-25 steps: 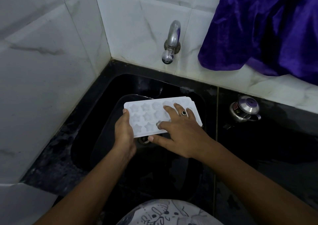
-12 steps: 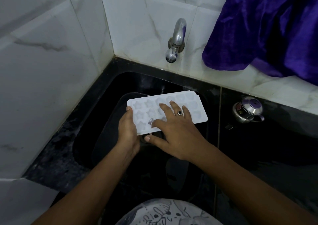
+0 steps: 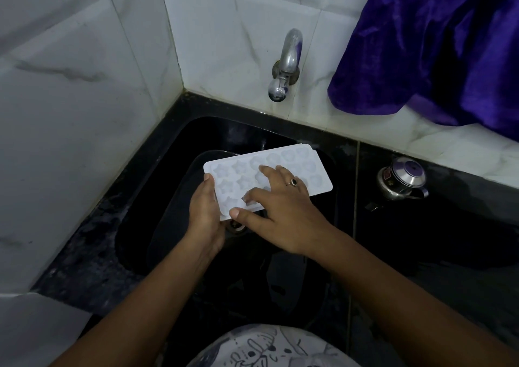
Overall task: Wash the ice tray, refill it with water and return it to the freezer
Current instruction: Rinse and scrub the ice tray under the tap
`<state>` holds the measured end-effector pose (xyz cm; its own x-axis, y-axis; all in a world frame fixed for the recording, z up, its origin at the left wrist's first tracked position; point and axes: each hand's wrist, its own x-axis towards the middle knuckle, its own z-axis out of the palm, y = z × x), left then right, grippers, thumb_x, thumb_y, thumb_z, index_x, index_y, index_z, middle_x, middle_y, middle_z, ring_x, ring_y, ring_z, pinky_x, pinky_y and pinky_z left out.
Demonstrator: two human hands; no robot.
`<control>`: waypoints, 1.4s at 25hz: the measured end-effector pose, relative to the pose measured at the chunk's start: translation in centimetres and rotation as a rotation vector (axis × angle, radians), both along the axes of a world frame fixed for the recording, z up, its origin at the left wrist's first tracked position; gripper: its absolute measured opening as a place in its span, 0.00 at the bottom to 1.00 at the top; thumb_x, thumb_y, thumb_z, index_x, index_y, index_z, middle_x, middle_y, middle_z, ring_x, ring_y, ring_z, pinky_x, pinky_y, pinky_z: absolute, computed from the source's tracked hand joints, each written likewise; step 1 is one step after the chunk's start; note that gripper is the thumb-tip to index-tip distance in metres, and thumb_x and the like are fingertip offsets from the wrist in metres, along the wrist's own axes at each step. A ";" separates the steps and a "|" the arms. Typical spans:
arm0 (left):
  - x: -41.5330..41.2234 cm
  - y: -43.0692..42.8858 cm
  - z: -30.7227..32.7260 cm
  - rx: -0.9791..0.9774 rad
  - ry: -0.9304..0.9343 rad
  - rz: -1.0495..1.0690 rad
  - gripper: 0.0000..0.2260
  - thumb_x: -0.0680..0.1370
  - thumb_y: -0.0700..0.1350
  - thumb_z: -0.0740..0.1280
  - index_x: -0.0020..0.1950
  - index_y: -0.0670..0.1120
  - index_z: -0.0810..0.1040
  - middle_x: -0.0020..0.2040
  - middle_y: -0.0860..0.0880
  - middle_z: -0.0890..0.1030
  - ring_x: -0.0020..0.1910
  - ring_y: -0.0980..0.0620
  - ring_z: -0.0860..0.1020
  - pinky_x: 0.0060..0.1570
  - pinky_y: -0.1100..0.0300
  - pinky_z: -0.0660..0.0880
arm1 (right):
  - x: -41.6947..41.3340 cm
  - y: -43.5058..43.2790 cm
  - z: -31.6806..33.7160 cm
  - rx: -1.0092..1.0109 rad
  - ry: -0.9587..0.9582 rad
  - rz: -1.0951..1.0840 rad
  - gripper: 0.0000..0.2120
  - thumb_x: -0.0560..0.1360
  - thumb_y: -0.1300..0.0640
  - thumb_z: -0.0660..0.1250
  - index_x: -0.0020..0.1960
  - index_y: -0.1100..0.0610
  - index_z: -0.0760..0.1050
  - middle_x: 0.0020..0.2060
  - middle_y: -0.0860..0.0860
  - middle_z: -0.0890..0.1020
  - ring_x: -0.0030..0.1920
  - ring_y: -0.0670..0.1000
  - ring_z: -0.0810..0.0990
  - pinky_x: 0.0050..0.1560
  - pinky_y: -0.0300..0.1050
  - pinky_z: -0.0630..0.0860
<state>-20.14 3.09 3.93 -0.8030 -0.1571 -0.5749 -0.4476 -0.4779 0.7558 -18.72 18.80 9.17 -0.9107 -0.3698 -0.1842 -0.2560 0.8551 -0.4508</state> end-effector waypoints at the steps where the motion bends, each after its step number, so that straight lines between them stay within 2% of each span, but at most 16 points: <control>1: 0.0 0.0 0.0 0.004 -0.008 0.003 0.23 0.88 0.59 0.55 0.69 0.45 0.81 0.59 0.43 0.88 0.58 0.40 0.87 0.62 0.41 0.81 | 0.0 0.0 -0.1 0.023 0.006 0.007 0.28 0.77 0.27 0.55 0.65 0.42 0.79 0.83 0.53 0.55 0.83 0.57 0.45 0.80 0.65 0.43; 5: 0.0 0.4 -0.2 -0.012 -0.029 0.013 0.22 0.88 0.58 0.56 0.67 0.46 0.81 0.56 0.45 0.89 0.55 0.42 0.88 0.57 0.44 0.83 | 0.1 0.2 -0.6 0.171 0.061 0.063 0.31 0.78 0.26 0.52 0.69 0.43 0.77 0.83 0.54 0.52 0.83 0.59 0.43 0.79 0.68 0.41; 9: -0.1 0.4 -0.3 -0.002 -0.022 0.024 0.22 0.88 0.59 0.56 0.67 0.46 0.81 0.57 0.44 0.88 0.56 0.41 0.87 0.62 0.39 0.82 | 0.4 0.2 -0.4 0.155 0.080 0.073 0.39 0.74 0.23 0.44 0.72 0.42 0.75 0.83 0.53 0.53 0.83 0.59 0.44 0.79 0.69 0.42; 11: -0.3 0.3 -0.3 -0.007 -0.034 0.027 0.22 0.88 0.59 0.56 0.66 0.46 0.82 0.56 0.44 0.89 0.54 0.41 0.88 0.59 0.40 0.83 | 0.4 0.7 -0.3 0.186 0.111 0.080 0.37 0.75 0.24 0.45 0.72 0.41 0.74 0.83 0.54 0.54 0.83 0.60 0.45 0.79 0.70 0.43; 14: 0.0 0.7 -0.3 -0.035 -0.036 0.011 0.21 0.88 0.58 0.56 0.66 0.46 0.81 0.54 0.46 0.89 0.51 0.44 0.89 0.51 0.46 0.85 | 0.1 0.7 -0.1 0.267 0.160 0.067 0.34 0.77 0.26 0.47 0.68 0.42 0.77 0.83 0.55 0.54 0.83 0.62 0.46 0.79 0.70 0.43; 17: -0.2 0.6 -0.1 -0.015 -0.027 0.019 0.21 0.88 0.58 0.56 0.66 0.47 0.81 0.54 0.46 0.89 0.52 0.43 0.89 0.51 0.45 0.85 | 0.2 0.4 -0.4 0.247 0.155 0.094 0.37 0.75 0.24 0.46 0.70 0.43 0.76 0.83 0.55 0.53 0.83 0.61 0.45 0.79 0.70 0.43; 20: -0.2 0.1 0.0 -0.033 -0.045 0.016 0.21 0.88 0.58 0.55 0.65 0.47 0.82 0.54 0.45 0.89 0.50 0.42 0.89 0.52 0.43 0.84 | -0.3 1.2 -0.1 0.208 0.100 0.130 0.33 0.76 0.25 0.49 0.69 0.39 0.76 0.83 0.53 0.54 0.83 0.60 0.45 0.79 0.69 0.41; 22: 0.1 0.4 -0.1 -0.047 -0.037 0.001 0.21 0.88 0.58 0.55 0.65 0.47 0.81 0.55 0.45 0.89 0.50 0.44 0.89 0.52 0.45 0.85 | -0.6 1.3 0.2 0.273 0.146 0.143 0.29 0.78 0.27 0.50 0.66 0.40 0.78 0.83 0.54 0.54 0.83 0.60 0.45 0.79 0.69 0.41; 24: 0.1 0.7 0.0 -0.044 -0.026 -0.004 0.20 0.88 0.58 0.56 0.66 0.47 0.81 0.55 0.46 0.89 0.51 0.44 0.89 0.51 0.47 0.85 | -0.5 0.7 0.2 0.333 0.197 0.145 0.31 0.79 0.27 0.49 0.66 0.43 0.78 0.84 0.55 0.54 0.83 0.62 0.46 0.79 0.69 0.42; 27: -0.4 0.2 0.2 -0.030 -0.014 0.005 0.21 0.88 0.58 0.55 0.67 0.47 0.81 0.55 0.46 0.89 0.51 0.44 0.89 0.50 0.46 0.86 | -0.3 0.6 0.1 0.256 0.138 0.174 0.34 0.77 0.25 0.49 0.70 0.43 0.77 0.84 0.55 0.51 0.83 0.61 0.45 0.79 0.70 0.42; 30: -0.3 -0.1 0.0 -0.035 -0.019 -0.015 0.21 0.88 0.58 0.56 0.67 0.46 0.81 0.55 0.45 0.89 0.51 0.45 0.89 0.42 0.52 0.85 | -1.6 1.5 1.3 0.180 0.044 0.209 0.27 0.78 0.27 0.54 0.63 0.40 0.80 0.83 0.54 0.55 0.83 0.59 0.46 0.79 0.68 0.43; 33: 0.0 0.5 0.0 -0.021 -0.030 -0.038 0.21 0.88 0.57 0.56 0.66 0.45 0.82 0.53 0.45 0.90 0.48 0.47 0.89 0.36 0.57 0.84 | -2.5 1.4 1.5 0.335 0.154 0.283 0.25 0.80 0.30 0.54 0.59 0.42 0.82 0.80 0.55 0.61 0.81 0.62 0.53 0.79 0.68 0.44; 35: -0.2 0.5 0.1 -0.010 -0.025 -0.026 0.21 0.88 0.56 0.56 0.66 0.45 0.81 0.54 0.45 0.89 0.49 0.46 0.89 0.43 0.52 0.86 | -2.4 1.0 1.1 0.475 0.326 0.360 0.27 0.81 0.31 0.52 0.59 0.46 0.83 0.80 0.57 0.63 0.81 0.64 0.56 0.78 0.71 0.47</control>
<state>-20.32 3.61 4.07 -0.7923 -0.1418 -0.5934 -0.4788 -0.4584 0.7488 -21.14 19.81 10.28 -0.7826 -0.6068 -0.1389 -0.6207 0.7775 0.1012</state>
